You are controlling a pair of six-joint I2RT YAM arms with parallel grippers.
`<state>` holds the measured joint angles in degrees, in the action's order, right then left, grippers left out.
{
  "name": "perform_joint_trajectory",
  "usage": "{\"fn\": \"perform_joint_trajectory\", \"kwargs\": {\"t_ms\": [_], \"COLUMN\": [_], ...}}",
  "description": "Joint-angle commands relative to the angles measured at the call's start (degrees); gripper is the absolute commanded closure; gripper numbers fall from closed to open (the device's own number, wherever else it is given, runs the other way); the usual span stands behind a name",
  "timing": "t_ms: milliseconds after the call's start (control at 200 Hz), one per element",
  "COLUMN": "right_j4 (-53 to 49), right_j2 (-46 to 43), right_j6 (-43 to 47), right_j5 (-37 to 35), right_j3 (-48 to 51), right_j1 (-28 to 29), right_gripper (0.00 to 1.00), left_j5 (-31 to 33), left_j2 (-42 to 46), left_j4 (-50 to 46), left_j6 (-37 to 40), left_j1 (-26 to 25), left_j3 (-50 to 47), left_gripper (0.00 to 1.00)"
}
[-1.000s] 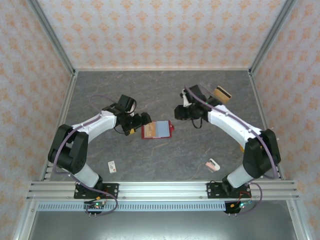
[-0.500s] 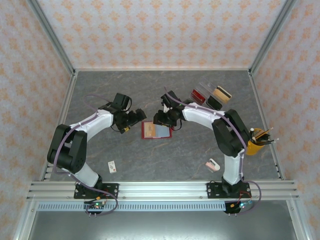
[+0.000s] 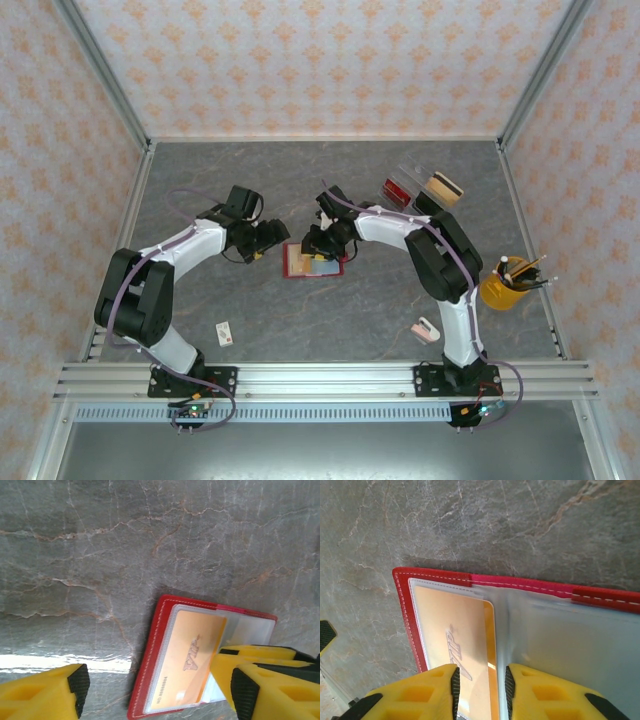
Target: Take the credit cards out of the card holder
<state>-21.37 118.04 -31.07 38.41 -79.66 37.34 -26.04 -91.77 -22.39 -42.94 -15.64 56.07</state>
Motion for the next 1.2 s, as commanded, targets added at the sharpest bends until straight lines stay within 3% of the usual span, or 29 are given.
{"fn": "perform_joint_trajectory", "kwargs": {"t_ms": [0, 495, 826, 1196], "right_j4": [-0.64, 2.71, 2.81, 4.66], "right_j2": [1.18, 1.30, 2.15, 3.30], "right_j6": [0.70, 2.57, 3.31, 2.97], "right_j5": [0.24, 3.39, 4.65, 7.47], "right_j3": [-1.71, 1.60, 2.01, 2.10], "right_j1": [-0.10, -0.86, -1.21, -1.46], "right_gripper": [0.68, 0.75, 0.77, 0.79], "left_j5": [-2.00, -2.90, -1.30, -0.33], "left_j2": [1.23, -2.84, -7.13, -10.36], "left_j4": [2.97, 7.92, 8.15, 7.49], "left_j6": [0.27, -1.31, -1.69, -1.63], "left_j1": [-0.56, -3.63, -3.70, -3.70], "left_j3": [-1.12, -2.89, -3.70, -3.49], "left_gripper": [0.34, 0.77, 0.88, 0.90]}}
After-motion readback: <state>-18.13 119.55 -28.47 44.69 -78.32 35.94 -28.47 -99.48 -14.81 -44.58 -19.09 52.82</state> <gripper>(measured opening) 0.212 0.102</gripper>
